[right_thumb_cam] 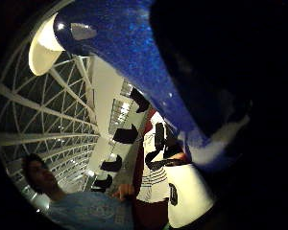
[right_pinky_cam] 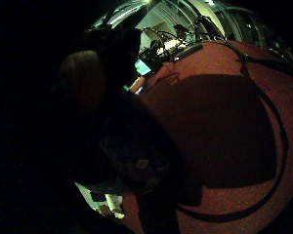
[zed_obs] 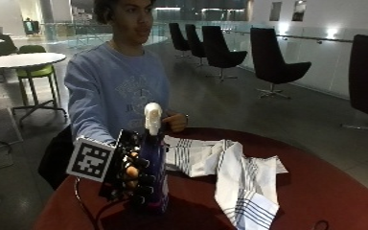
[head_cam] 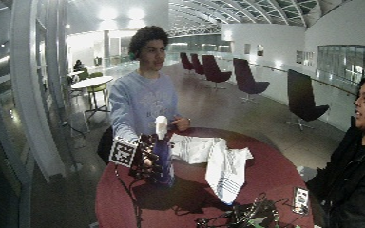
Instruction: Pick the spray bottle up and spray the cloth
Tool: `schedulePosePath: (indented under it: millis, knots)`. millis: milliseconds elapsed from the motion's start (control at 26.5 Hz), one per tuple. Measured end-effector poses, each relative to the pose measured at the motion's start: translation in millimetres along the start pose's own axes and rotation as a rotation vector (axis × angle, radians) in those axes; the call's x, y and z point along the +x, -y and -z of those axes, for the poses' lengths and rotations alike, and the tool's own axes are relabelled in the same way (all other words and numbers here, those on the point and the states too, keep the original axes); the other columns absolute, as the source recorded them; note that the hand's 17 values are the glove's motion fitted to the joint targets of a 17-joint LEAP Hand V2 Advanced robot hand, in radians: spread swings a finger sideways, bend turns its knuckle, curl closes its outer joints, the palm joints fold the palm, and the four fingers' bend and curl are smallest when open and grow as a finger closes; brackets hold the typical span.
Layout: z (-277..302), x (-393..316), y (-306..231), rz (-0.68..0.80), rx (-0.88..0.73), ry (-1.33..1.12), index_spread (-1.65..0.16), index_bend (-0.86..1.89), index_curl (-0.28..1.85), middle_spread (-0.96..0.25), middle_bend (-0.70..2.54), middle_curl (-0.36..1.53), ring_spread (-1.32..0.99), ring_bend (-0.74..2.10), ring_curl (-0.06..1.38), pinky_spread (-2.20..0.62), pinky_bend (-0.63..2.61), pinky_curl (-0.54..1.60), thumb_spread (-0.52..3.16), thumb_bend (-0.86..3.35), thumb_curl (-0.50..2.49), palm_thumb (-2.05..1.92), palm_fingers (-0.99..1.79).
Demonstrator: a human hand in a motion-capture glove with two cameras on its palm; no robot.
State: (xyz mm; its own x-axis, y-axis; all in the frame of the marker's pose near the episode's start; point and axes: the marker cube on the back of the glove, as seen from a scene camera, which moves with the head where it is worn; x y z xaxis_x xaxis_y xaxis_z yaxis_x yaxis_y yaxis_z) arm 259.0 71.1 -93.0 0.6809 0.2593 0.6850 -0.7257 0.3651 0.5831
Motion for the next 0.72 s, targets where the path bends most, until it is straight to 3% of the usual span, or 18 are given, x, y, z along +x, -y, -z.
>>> schedulePosePath:
  millis: [188, 415, 716]
  knots:
    - [-1.6, 7.2, -4.0, 0.106, 0.010, 0.012, -0.30, 0.09, 0.15, -0.04, 0.41, 0.41, 0.03, 0.61, 0.37, 0.28, 0.44, 0.35, 0.92, 0.04, 0.38, 0.76, 0.56]
    - [-5.1, 9.8, -2.1, 0.126, 0.054, -0.011, -0.31, 0.05, 0.14, -0.06, 0.43, 0.42, 0.02, 0.60, 0.38, 0.29, 0.46, 0.36, 0.93, -0.03, 0.37, 0.71, 0.46]
    - [-1.4, 6.2, 0.4, 0.048, -0.028, 0.035, -0.31, 0.04, 0.11, -0.06, 0.40, 0.42, 0.01, 0.65, 0.38, 0.29, 0.53, 0.37, 0.91, -0.01, 0.42, 0.79, 0.51]
